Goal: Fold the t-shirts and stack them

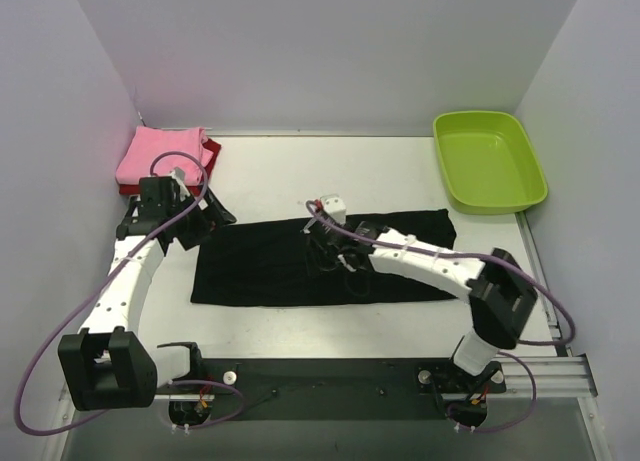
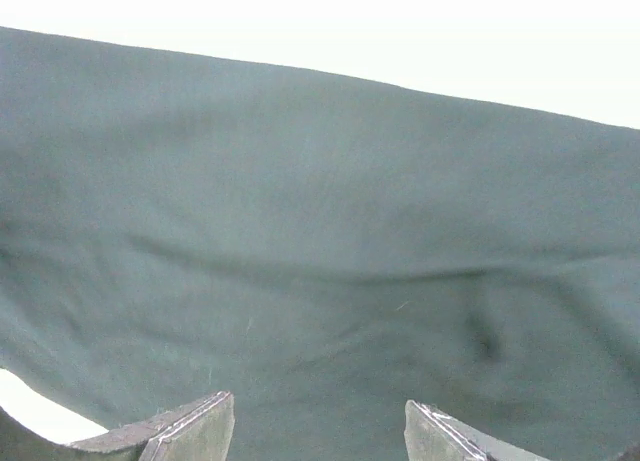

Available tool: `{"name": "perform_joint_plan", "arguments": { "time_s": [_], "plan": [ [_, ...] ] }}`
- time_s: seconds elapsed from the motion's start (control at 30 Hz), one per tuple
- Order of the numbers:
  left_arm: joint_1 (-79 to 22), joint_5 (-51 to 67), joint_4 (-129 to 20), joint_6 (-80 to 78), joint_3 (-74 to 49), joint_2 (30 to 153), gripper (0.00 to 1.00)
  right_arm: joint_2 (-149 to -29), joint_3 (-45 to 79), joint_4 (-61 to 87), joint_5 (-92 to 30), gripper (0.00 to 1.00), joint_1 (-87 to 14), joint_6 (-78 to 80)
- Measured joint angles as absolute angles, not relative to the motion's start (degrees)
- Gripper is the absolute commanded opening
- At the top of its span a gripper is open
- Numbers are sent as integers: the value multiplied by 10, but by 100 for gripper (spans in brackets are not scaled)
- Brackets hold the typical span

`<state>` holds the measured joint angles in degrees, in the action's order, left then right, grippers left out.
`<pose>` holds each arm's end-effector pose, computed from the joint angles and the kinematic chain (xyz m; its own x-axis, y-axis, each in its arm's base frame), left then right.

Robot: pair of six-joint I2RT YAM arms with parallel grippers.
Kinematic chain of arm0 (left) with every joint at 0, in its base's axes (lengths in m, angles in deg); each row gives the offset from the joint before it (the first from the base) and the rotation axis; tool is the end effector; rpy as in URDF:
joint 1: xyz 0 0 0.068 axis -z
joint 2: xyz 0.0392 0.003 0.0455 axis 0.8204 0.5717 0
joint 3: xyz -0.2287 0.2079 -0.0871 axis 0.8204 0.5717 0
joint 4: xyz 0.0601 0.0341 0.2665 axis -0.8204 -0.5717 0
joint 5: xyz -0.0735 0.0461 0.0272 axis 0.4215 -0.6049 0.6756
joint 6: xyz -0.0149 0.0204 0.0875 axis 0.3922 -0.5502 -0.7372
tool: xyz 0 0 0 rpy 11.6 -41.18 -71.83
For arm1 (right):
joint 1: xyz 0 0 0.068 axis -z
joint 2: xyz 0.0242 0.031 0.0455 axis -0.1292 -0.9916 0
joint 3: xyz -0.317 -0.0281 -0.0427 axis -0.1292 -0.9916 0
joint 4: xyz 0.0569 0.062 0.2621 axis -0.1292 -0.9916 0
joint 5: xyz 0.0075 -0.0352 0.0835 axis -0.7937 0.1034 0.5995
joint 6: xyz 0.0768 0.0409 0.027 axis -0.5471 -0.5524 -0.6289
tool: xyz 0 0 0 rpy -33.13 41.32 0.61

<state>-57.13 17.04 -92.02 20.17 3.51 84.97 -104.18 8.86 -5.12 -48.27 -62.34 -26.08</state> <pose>0.2756 -0.0149 0.2939 -0.7155 -0.5401 -0.4430 -0.2600 0.7945 -0.5488 0.2507 0.3321 0.2393 -0.7609 -0.1314 -0.6354 -0.3785 0.8853 0.2702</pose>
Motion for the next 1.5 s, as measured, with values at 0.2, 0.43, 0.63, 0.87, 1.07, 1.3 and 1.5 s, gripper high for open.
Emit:
{"name": "perform_joint_plan", "arguments": {
  "time_s": [0.2,0.43,0.63,0.87,1.07,1.3,1.5],
  "plan": [
    [-562,176,-913,201,35,863,94,-897,103,-76,-535,72,-517,-230],
    [-542,184,-897,204,39,863,94,-878,83,-102,-549,66,-320,-217],
    [-534,187,-896,202,47,864,94,-974,71,-117,-538,54,-266,-220],
    [-534,187,-896,195,48,877,94,-1050,72,-109,-517,49,-261,-224],
    [-534,187,-895,188,51,884,95,-1092,78,-98,-506,49,-250,-224],
    [-534,187,-895,183,56,898,94,-1125,99,-84,-493,47,-243,-224],
    [-534,187,-895,183,56,904,94,-1143,105,-74,-480,44,-243,-224]
  ]
}}
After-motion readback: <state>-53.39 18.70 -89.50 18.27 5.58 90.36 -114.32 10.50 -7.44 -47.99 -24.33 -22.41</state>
